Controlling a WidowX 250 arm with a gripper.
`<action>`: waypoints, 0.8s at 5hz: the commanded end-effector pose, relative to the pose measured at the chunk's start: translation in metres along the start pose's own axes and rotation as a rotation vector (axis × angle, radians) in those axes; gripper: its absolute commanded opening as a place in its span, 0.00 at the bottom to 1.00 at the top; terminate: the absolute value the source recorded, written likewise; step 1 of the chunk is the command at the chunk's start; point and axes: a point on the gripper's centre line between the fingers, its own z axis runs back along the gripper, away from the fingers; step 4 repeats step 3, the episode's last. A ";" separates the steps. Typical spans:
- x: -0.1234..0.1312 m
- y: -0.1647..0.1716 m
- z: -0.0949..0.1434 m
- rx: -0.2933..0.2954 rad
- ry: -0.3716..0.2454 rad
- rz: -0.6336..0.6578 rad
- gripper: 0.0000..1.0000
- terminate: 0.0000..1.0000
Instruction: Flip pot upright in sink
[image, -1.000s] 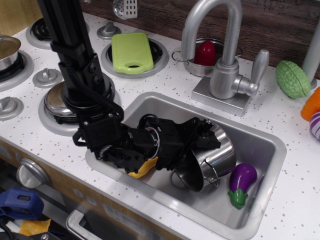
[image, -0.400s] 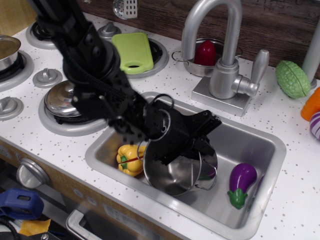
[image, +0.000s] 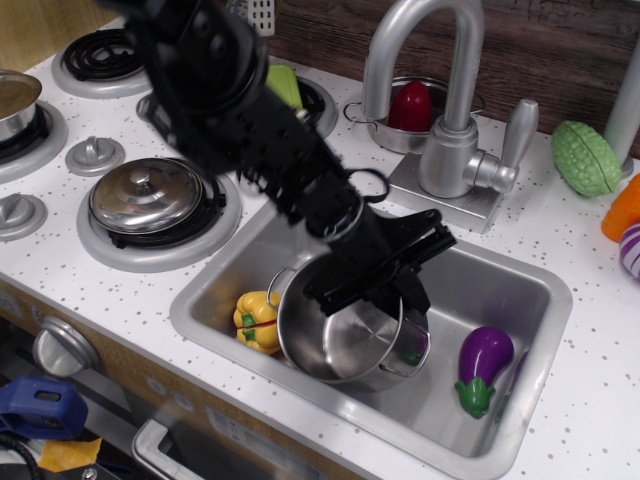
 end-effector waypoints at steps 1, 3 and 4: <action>0.000 -0.013 0.012 0.050 0.033 -0.063 1.00 0.00; -0.004 -0.003 -0.003 0.128 -0.098 -0.189 1.00 1.00; -0.004 -0.003 -0.003 0.128 -0.098 -0.189 1.00 1.00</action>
